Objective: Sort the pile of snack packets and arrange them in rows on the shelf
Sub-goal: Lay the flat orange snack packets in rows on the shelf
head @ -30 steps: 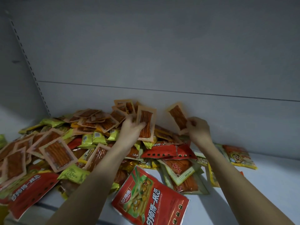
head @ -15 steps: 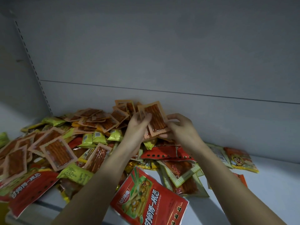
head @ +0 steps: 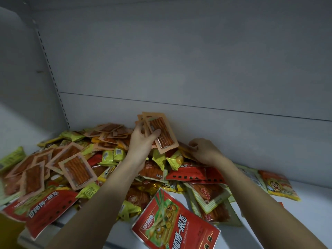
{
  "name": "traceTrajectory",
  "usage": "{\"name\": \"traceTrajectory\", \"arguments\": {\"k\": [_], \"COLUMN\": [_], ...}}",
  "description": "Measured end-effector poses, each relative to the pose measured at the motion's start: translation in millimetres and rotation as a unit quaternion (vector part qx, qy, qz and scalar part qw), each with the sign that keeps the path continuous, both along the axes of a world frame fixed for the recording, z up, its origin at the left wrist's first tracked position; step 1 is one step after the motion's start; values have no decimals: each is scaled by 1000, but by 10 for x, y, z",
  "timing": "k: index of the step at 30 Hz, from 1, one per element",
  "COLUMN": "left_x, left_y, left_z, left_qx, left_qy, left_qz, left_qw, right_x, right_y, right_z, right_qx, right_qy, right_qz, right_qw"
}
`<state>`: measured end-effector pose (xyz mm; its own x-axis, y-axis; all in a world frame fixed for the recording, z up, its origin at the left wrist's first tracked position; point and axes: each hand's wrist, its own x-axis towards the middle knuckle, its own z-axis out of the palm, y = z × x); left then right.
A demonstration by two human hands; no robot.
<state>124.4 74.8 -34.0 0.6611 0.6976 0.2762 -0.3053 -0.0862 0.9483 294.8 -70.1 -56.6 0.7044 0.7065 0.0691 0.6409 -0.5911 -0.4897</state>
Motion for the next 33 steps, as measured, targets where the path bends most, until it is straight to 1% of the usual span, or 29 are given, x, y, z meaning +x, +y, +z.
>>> {"name": "traceTrajectory", "arguments": {"k": [2, 4, 7, 9, 11, 13, 14, 15, 16, 17, 19, 22, 24, 26, 30, 33], "left_x": [-3, 0, 25, 45, 64, 79, 88, 101, 116, 132, 163, 222, 257, 283, 289, 269], "left_y": [15, 20, 35, 35, 35, 52, 66, 80, 87, 92, 76, 31, -14, -67, -114, -98], "left_z": [-32, -61, -102, -115, -115, -117, -124, -132, -141, -150, -155, -166, -174, -169, -147, -172], "left_qx": [-2, -3, -7, -15, -22, -28, -31, -36, -40, -45, -47, -22, -17, -20, -32, -15], "left_qy": [1, 4, 4, 6, 5, 2, 0, -2, -5, -8, -17, -18, -22, -24, -16, 5], "left_qz": [-1, 0, -5, -9, -16, -16, -16, -16, -17, -16, -11, 7, 10, 2, -23, -27], "left_qw": [1000, 1000, 1000, 1000, 1000, 999, 999, 999, 999, 999, 999, 1000, 1000, 1000, 999, 999], "right_x": [30, 57, 86, 82, 60, 34, 18, -12, -46, -95, -201, -379, -478, -566, -653, -687], "right_y": [29, 46, 68, 80, 55, 9, -17, -46, -67, -92, -125, -130, -111, -96, -71, -70], "right_z": [-30, -52, -112, -156, -143, -88, -56, -13, 32, 88, 175, 264, 279, 281, 281, 293], "right_qx": [-27, -30, -38, -40, -9, 58, 107, 163, 219, 268, 347, 408, 423, 420, 416, 403], "right_qy": [18, 17, -25, -63, -86, -105, -100, -75, -33, 23, 151, 312, 373, 391, 376, 342], "right_qz": [22, 22, 16, -6, -44, -79, -92, -104, -113, -117, -109, -72, -49, -46, -38, -28], "right_qw": [999, 999, 999, 997, 995, 990, 985, 978, 969, 956, 919, 855, 825, 818, 827, 849]}}
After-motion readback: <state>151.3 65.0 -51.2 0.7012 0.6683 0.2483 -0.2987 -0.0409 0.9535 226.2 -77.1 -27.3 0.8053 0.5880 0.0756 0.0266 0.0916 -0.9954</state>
